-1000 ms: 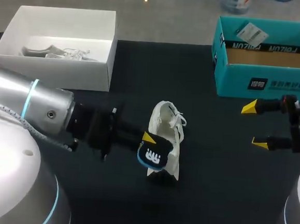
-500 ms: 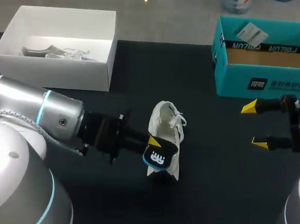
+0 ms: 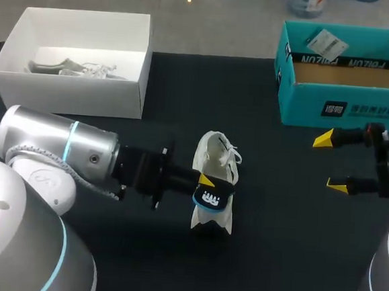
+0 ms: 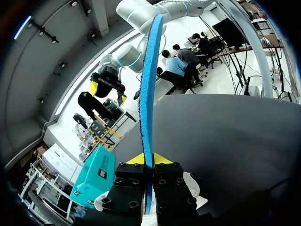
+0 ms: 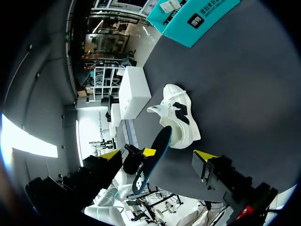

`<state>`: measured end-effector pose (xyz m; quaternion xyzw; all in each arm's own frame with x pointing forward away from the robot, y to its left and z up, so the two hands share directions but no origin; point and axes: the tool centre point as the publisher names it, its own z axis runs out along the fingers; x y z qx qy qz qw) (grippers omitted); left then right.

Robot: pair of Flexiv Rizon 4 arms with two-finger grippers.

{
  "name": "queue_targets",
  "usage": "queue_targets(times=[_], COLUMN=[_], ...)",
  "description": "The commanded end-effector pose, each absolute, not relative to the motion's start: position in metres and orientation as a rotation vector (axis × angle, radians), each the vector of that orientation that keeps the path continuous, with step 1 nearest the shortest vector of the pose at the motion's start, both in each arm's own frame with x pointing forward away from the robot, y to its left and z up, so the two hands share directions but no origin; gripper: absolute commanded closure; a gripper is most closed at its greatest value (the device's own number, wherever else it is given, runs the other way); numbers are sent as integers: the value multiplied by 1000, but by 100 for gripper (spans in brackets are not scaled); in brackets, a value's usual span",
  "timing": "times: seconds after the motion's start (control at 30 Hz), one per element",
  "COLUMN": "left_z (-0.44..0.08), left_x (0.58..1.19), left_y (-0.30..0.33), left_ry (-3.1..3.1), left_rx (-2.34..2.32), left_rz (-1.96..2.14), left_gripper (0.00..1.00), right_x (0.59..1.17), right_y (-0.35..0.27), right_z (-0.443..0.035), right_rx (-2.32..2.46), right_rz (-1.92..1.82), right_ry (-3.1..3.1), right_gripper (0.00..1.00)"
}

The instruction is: Take the shoe out of the shoebox, open the shoe tongue, remove and reinsert the insole, then place the shoe into the shoebox

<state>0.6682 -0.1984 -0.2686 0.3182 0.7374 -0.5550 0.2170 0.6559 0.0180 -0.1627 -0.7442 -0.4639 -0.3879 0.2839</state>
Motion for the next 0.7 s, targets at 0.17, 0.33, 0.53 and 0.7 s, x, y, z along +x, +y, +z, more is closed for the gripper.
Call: queue_targets(times=[0.17,0.33,0.53,0.7], left_z=[-256,-236,-247,-263], left_x=[665,664,667,675], left_y=[-193,-187,-184,-187], left_ry=[2030,2002,2014,2050], left_rx=[858,847,872,888], left_rz=[-1527,-1497,-1481,-1456], left_gripper=[100,100,100,100], right_x=[646,646,646,646], right_y=[17,17,17,17], right_z=[-161,-161,-161,-161], right_rx=[-2003,-2003,-2003,-2003], right_rz=[-1046,-1046,-1046,-1046], right_ry=[-1237,-1237,-1237,-1237], right_gripper=[0,0,0,0])
